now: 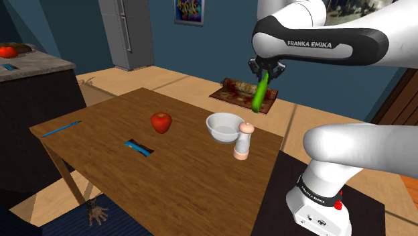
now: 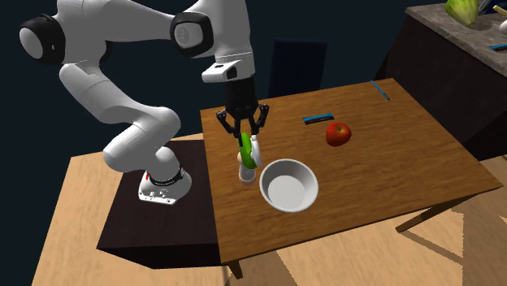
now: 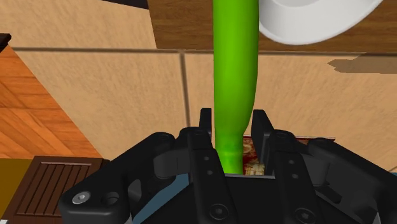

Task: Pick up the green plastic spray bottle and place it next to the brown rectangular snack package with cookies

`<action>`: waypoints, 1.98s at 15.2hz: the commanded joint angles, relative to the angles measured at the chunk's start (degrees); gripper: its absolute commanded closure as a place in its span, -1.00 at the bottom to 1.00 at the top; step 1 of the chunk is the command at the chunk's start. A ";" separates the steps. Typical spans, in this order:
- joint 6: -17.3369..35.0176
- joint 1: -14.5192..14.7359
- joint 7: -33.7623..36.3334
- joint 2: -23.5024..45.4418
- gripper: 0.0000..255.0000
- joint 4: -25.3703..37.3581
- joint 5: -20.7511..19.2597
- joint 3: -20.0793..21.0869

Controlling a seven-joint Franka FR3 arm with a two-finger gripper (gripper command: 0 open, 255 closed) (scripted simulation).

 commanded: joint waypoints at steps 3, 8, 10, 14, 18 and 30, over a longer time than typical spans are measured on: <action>-2.41 -0.67 -0.97 0.63 1.00 3.23 -0.66 -0.92; -5.38 -1.47 -2.02 1.62 1.00 7.42 -1.38 -1.82; -6.56 -1.80 -2.43 2.09 1.00 9.15 -1.65 -2.14; -7.18 -1.82 -0.06 3.25 1.00 10.73 -0.47 0.66; -6.28 -1.86 5.35 5.43 1.00 11.68 2.13 7.01; -3.22 -9.10 21.72 15.81 1.00 20.70 6.52 29.54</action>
